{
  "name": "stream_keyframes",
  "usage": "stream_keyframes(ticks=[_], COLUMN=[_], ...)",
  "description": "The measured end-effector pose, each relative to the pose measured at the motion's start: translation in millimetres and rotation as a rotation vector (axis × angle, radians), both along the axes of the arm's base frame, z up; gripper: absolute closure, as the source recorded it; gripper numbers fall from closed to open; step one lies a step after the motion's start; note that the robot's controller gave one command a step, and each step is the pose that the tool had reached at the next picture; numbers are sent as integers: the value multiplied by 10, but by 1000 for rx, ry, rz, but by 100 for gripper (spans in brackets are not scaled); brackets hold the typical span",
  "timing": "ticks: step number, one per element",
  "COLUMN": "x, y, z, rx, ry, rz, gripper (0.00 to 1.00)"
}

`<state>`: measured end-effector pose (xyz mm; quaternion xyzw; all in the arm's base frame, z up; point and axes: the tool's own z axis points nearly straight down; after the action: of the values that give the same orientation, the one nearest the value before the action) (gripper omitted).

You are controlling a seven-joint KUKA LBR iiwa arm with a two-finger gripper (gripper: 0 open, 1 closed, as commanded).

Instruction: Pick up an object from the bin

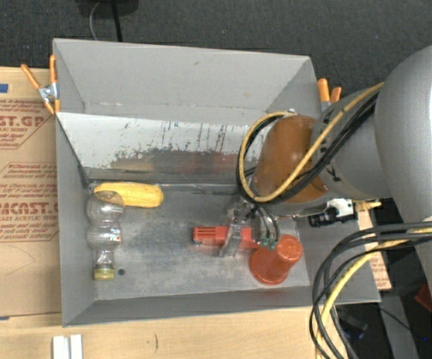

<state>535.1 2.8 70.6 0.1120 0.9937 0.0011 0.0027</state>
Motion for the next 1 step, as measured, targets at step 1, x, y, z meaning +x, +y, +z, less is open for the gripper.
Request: stream_keyframes(ticks=[1], x=[-14], y=[-35], z=[5], rx=[0], ry=[-7], rz=[-3], gripper=[100])
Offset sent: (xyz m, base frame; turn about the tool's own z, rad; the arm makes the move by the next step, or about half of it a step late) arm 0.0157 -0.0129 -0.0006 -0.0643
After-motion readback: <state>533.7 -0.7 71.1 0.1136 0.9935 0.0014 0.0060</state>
